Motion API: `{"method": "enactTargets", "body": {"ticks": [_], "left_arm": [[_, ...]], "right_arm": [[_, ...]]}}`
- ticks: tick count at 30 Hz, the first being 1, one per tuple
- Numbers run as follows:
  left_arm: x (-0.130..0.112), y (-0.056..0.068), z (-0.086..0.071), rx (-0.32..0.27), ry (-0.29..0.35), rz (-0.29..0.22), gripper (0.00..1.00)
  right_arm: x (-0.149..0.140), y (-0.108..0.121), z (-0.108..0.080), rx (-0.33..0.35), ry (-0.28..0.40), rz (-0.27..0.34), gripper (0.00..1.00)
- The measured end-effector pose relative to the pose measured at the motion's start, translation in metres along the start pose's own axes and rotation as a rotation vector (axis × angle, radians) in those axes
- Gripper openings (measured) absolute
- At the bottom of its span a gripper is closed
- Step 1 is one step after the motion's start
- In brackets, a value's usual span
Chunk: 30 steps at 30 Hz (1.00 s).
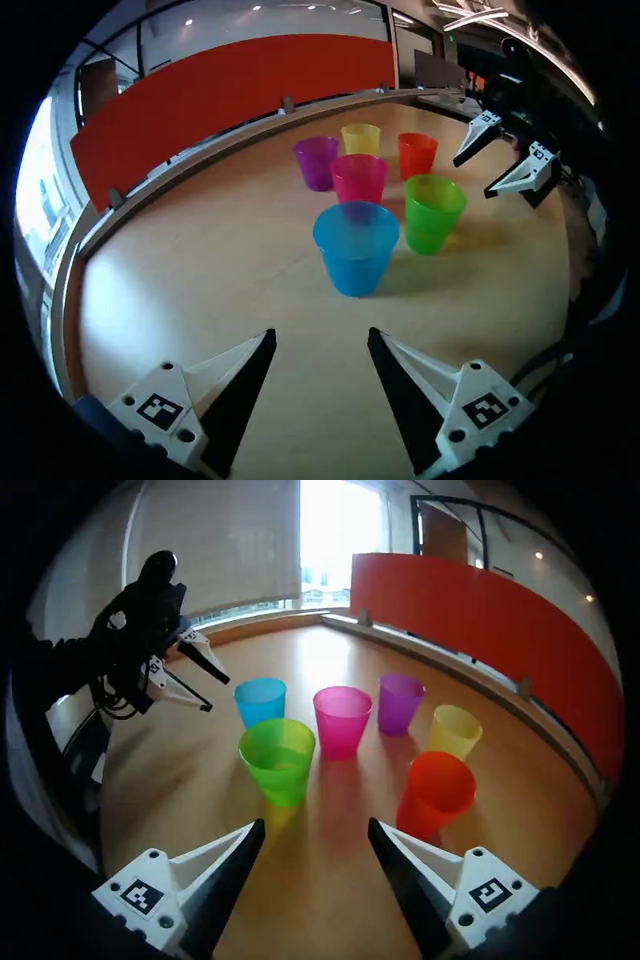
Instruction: Pour water
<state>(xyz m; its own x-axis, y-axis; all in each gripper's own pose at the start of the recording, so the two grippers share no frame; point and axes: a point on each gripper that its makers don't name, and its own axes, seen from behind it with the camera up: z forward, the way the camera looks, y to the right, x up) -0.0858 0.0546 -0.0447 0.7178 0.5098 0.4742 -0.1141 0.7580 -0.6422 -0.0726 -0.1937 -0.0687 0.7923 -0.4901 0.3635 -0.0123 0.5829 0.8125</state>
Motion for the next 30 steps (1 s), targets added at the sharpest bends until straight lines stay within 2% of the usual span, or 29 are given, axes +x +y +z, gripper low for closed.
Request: {"method": "enactTargets", "body": {"ticks": [5,14,21,24,30], "left_arm": [[-0.004,-0.009,-0.008,0.059,-0.004,-0.047,0.85],[0.003,-0.011,-0.021,0.106,0.023,-0.164,0.85],[0.008,-0.017,-0.029,0.15,0.054,-0.205,0.85],[0.01,-0.02,-0.032,0.171,0.068,-0.222,0.85],[0.014,-0.025,-0.04,0.213,0.104,-0.26,0.85]], "right_arm": [[-0.001,0.004,-0.011,-0.048,-0.004,0.054,1.0],[-0.004,0.016,-0.03,-0.153,-0.025,0.131,1.0],[-0.002,0.028,-0.043,-0.216,-0.022,0.209,1.0],[-0.004,0.034,-0.047,-0.237,-0.019,0.226,1.0],[-0.012,0.048,-0.055,-0.308,-0.021,0.222,1.0]]}}
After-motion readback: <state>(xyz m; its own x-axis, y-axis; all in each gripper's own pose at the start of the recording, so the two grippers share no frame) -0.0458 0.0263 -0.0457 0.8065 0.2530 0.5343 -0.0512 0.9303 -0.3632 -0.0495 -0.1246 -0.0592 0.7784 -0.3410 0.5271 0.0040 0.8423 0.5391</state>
